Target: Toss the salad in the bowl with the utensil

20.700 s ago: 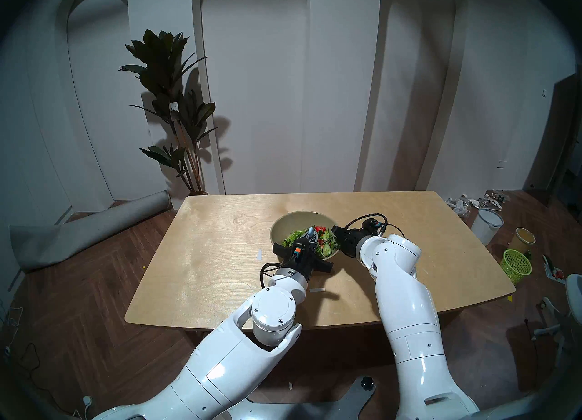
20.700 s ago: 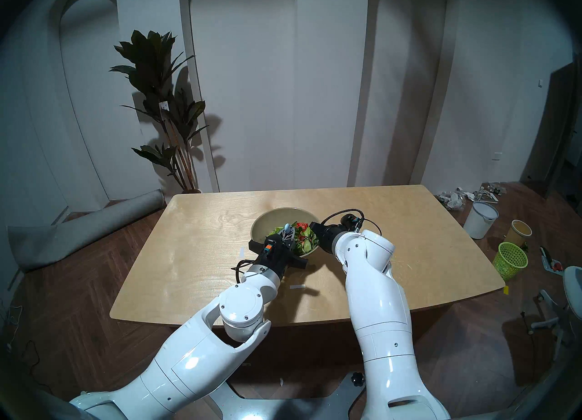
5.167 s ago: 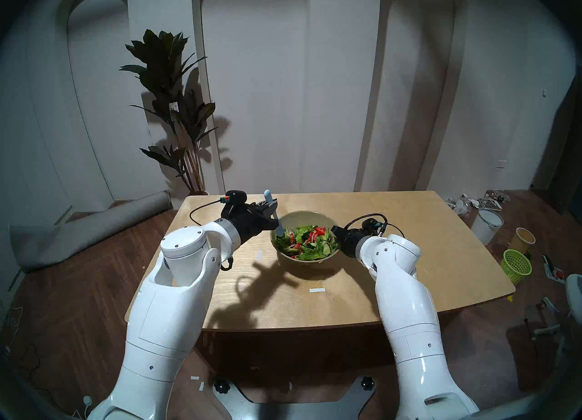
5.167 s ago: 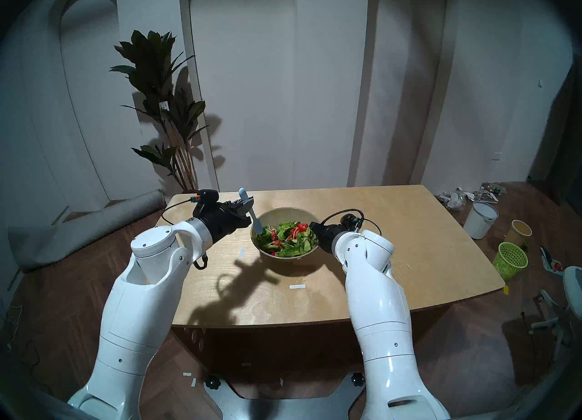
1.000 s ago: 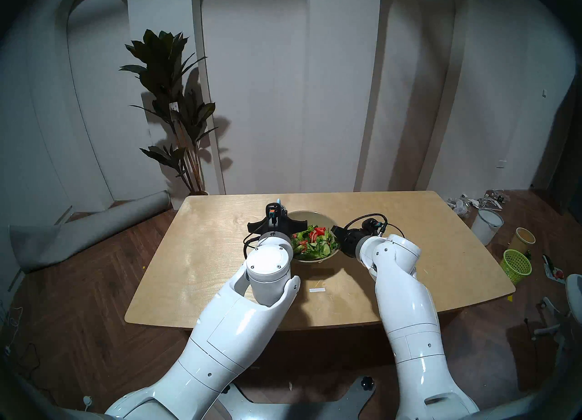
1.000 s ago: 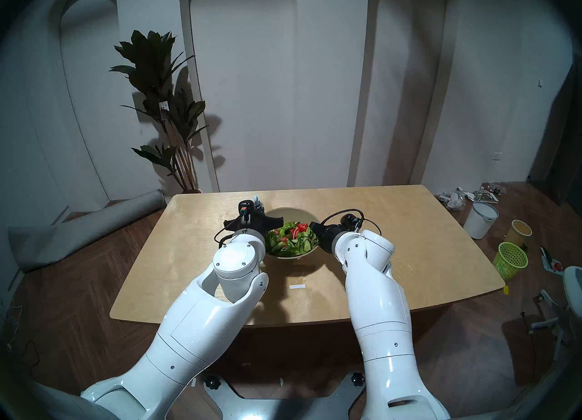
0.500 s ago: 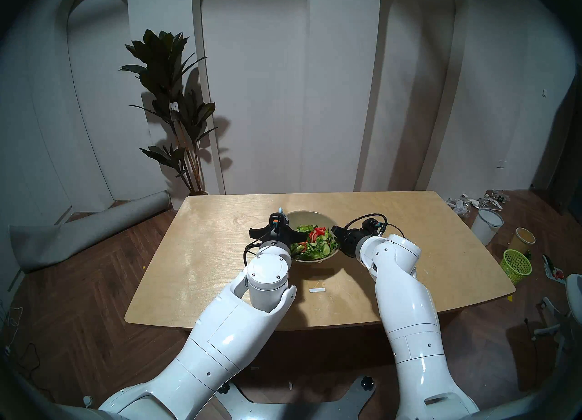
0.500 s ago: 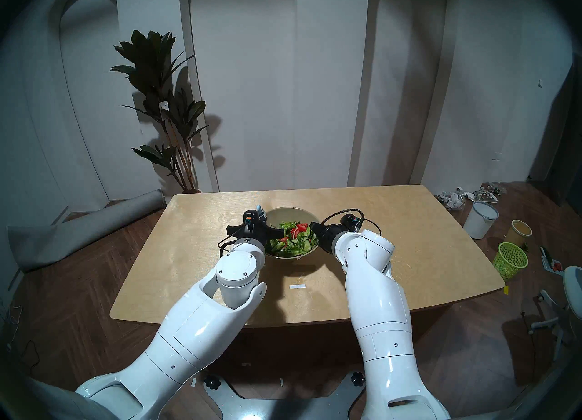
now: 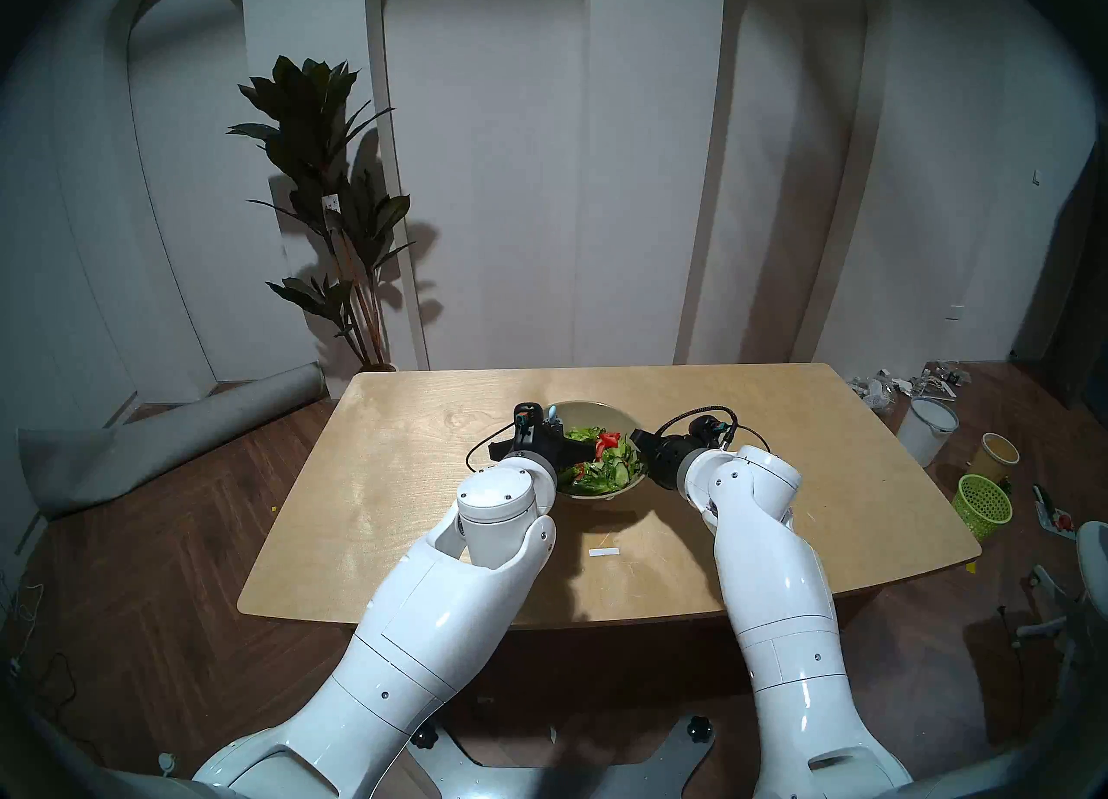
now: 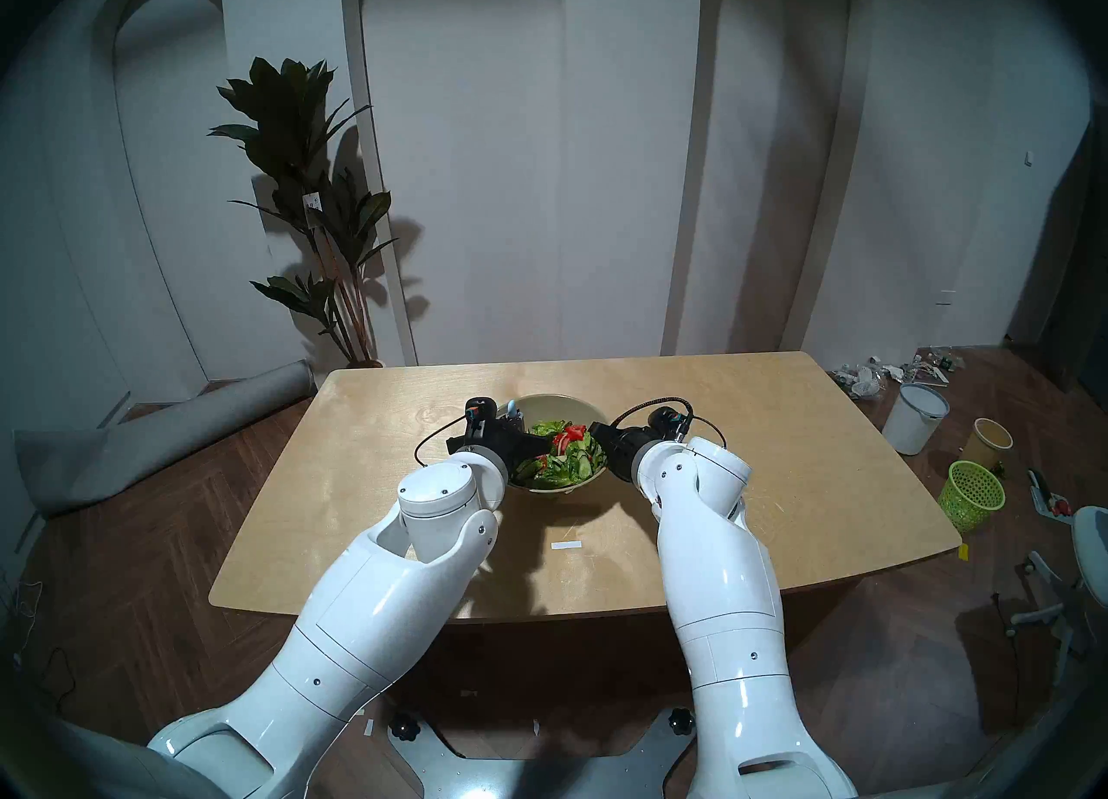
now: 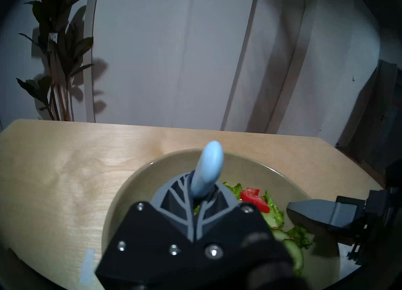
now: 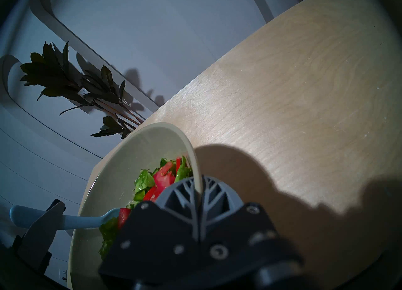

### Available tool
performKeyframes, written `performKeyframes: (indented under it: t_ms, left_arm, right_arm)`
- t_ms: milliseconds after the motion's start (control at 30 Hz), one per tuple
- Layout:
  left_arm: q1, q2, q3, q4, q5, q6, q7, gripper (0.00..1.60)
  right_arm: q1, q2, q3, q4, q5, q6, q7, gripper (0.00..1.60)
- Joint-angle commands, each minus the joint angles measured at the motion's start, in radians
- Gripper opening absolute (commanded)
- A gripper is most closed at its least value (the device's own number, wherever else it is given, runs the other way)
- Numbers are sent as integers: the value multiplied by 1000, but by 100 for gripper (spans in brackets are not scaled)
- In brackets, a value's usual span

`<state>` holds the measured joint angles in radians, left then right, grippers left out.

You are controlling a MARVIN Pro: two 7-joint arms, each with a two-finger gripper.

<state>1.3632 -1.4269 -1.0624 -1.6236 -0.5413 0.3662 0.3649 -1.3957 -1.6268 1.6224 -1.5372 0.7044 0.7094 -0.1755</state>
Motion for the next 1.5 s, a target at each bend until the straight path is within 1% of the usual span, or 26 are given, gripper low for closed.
performKeyframes:
  t_ms: [0, 167, 333, 500, 567, 600, 633, 733, 767, 800, 867, 900, 933, 967, 1000, 1033, 1133, 1200, 1267, 1300, 1333, 1367, 1400, 1433, 1467]
  left_arm:
    - [6, -17, -13, -107, -48, 40, -13, 0]
    - [25, -11, -21, -192, -77, 103, 7, 0]
    - [27, -5, -16, -206, -65, 97, 10, 0]
    - [36, 37, 16, -226, 5, 32, -5, 0]
    - [41, 66, 41, -236, 58, -16, -11, 0]
    - [46, 69, 44, -240, 67, -26, -7, 0]
    - [48, 83, 53, -242, 97, -45, -11, 0]
    - [66, 104, 61, -242, 146, -91, -16, 0]
    - [72, 113, 63, -240, 168, -118, -15, 0]
    - [81, 114, 53, -239, 175, -117, -21, 0]
    - [88, 125, 51, -226, 187, -153, -25, 0]
    - [90, 135, 49, -217, 184, -187, -30, 0]
    - [95, 130, 36, -218, 191, -167, -37, 0]
    - [96, 137, 36, -207, 178, -198, -32, 0]
    - [98, 140, 28, -203, 170, -202, -42, 0]
    - [99, 141, 27, -196, 182, -211, -32, 0]
    - [105, 145, 10, -185, 161, -222, -47, 0]
    - [105, 148, -1, -183, 139, -201, -60, 0]
    - [105, 150, -4, -179, 138, -204, -64, 0]
    - [105, 152, -11, -180, 116, -183, -79, 0]
    - [104, 147, -27, -184, 70, -131, -90, 0]
    - [101, 147, -34, -183, 50, -116, -98, 0]
    - [101, 147, -34, -183, 50, -116, -98, 0]
    - [97, 151, -30, -175, 68, -137, -91, 0]
    - [97, 151, -36, -178, 52, -125, -96, 0]
  right_arm:
    - [6, 0, 2, -16, 1, -2, 1, 0]
    - [5, 0, 2, -17, 1, -2, 1, 0]
    - [5, 0, 2, -18, 1, -2, 1, 0]
    - [5, 0, 2, -17, 1, -2, 1, 0]
    - [5, 0, 2, -17, 1, -2, 1, 0]
    - [5, 0, 2, -17, 1, -2, 1, 0]
    - [5, 0, 2, -17, 1, -2, 1, 0]
    - [5, 0, 2, -17, 1, -2, 1, 0]
    - [5, 0, 2, -17, 1, -2, 1, 0]
    - [5, 0, 2, -17, 1, -2, 1, 0]
    - [5, 0, 2, -17, 1, -2, 1, 0]
    - [5, 0, 2, -18, 1, -2, 1, 0]
    - [5, 0, 2, -18, 1, -2, 1, 0]
    - [5, 0, 2, -18, 1, -2, 1, 0]
    - [5, 0, 2, -18, 1, -2, 1, 0]
    - [5, 0, 2, -18, 1, -2, 1, 0]
    - [5, 0, 2, -18, 1, -2, 1, 0]
    - [5, 0, 2, -18, 1, -2, 1, 0]
    - [5, 0, 2, -18, 1, -2, 1, 0]
    - [5, 0, 2, -18, 1, -2, 1, 0]
    - [5, 0, 2, -18, 1, -2, 1, 0]
    - [5, 0, 2, -18, 1, -2, 1, 0]
    - [5, 0, 2, -18, 1, -2, 1, 0]
    - [5, 0, 2, -18, 1, -2, 1, 0]
    - [5, 0, 2, -18, 1, -2, 1, 0]
